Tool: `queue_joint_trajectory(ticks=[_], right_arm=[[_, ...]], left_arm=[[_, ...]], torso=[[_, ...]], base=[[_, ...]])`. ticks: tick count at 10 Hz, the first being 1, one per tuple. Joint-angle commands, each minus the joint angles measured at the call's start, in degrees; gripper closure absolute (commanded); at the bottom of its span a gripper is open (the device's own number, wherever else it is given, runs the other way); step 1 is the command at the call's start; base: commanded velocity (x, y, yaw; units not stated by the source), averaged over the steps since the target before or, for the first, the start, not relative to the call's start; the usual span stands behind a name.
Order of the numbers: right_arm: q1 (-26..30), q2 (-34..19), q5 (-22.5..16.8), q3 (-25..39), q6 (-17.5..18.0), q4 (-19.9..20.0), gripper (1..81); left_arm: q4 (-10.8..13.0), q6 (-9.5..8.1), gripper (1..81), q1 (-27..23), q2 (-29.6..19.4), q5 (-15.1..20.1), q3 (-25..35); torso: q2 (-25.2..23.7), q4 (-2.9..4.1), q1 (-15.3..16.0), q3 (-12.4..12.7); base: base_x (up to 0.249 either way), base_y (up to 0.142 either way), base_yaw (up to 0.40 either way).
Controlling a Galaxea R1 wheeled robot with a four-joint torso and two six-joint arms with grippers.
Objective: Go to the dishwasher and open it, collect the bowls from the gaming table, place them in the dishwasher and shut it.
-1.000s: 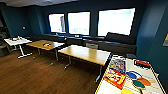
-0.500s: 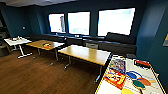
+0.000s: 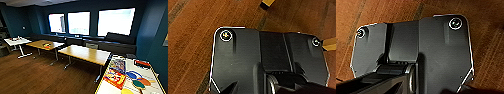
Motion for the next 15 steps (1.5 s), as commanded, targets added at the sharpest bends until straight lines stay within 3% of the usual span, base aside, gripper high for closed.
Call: queue_joint_trajectory(ticks=[1,11,15], right_arm=[[2.9,-0.2,-3.0,-0.2,-0.1,0.0,1.0],[2.9,-0.2,-3.0,0.0,-0.1,0.0,1.0],[2.8,-0.2,-3.0,-0.3,-0.1,0.0,1.0]], left_arm=[[-0.1,-0.01,1.0,-3.0,0.2,2.9,0.0],[-0.1,-0.10,1.0,-3.0,0.1,2.9,0.0],[-0.1,-0.10,1.0,-3.0,0.3,2.9,0.0]], torso=[[0.0,0.00,0.0,0.0],[0.0,0.00,0.0,0.0],[-0.1,0.00,-0.1,0.0]], base=[[-0.067,0.000,0.000],[-0.138,0.000,0.000],[-0.021,0.000,0.000]])
